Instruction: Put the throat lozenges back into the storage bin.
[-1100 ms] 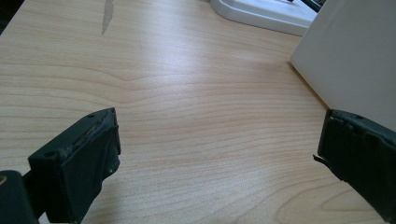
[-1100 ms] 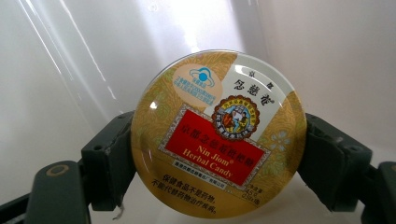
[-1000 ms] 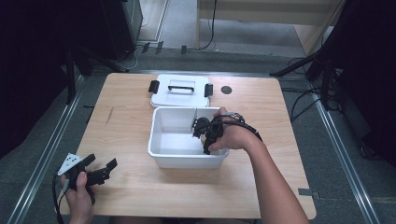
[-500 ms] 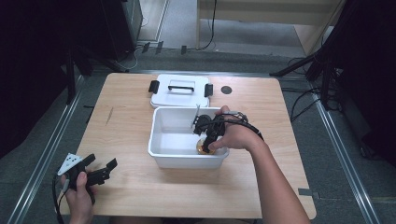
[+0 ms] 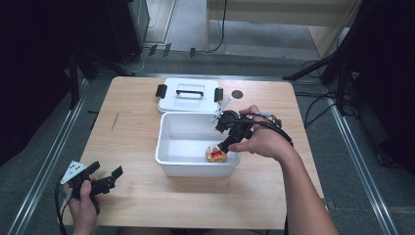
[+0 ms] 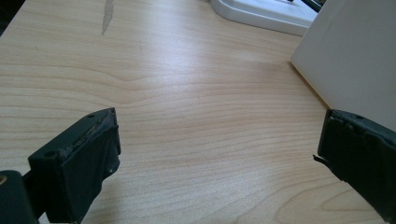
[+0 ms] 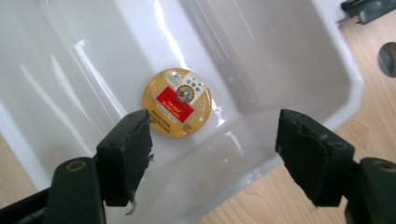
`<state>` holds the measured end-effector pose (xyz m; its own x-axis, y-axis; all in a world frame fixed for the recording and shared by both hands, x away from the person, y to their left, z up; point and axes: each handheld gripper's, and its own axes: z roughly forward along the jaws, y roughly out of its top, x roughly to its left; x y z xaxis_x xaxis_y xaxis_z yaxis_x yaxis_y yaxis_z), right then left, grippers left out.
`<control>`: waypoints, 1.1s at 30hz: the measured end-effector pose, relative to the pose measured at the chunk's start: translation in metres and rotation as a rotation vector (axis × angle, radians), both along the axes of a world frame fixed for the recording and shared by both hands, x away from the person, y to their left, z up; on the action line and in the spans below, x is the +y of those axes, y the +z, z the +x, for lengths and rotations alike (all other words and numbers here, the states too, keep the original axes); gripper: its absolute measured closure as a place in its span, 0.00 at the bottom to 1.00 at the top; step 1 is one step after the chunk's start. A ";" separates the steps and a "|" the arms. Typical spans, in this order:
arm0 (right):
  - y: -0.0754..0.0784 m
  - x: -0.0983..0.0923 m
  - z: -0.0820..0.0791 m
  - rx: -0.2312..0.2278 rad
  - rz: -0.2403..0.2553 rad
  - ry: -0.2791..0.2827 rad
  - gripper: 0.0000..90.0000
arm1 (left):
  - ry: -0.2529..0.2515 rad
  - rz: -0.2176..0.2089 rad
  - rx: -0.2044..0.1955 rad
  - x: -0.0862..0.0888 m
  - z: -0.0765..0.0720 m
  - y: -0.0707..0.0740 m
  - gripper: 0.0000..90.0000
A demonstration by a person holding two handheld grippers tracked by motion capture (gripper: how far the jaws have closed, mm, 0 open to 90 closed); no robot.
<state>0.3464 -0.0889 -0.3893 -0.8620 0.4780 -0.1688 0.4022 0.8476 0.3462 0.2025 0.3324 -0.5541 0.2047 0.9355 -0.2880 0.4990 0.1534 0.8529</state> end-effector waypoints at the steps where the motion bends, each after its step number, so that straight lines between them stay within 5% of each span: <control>1: 0.003 -0.003 -0.001 -0.001 0.015 -0.008 0.31 | -0.001 0.001 -0.001 0.000 0.000 0.000 0.00; 16: 0.015 -0.057 -0.007 -0.051 0.173 -0.153 0.29 | 0.000 0.005 -0.003 0.000 0.000 0.000 0.00; 28: -0.013 -0.107 -0.010 -0.097 0.283 -0.308 0.27 | 0.001 0.008 -0.001 -0.001 0.000 0.000 0.00; 33: -0.039 -0.125 -0.015 -0.118 0.306 -0.379 0.24 | 0.000 0.006 0.002 -0.001 0.000 0.000 0.00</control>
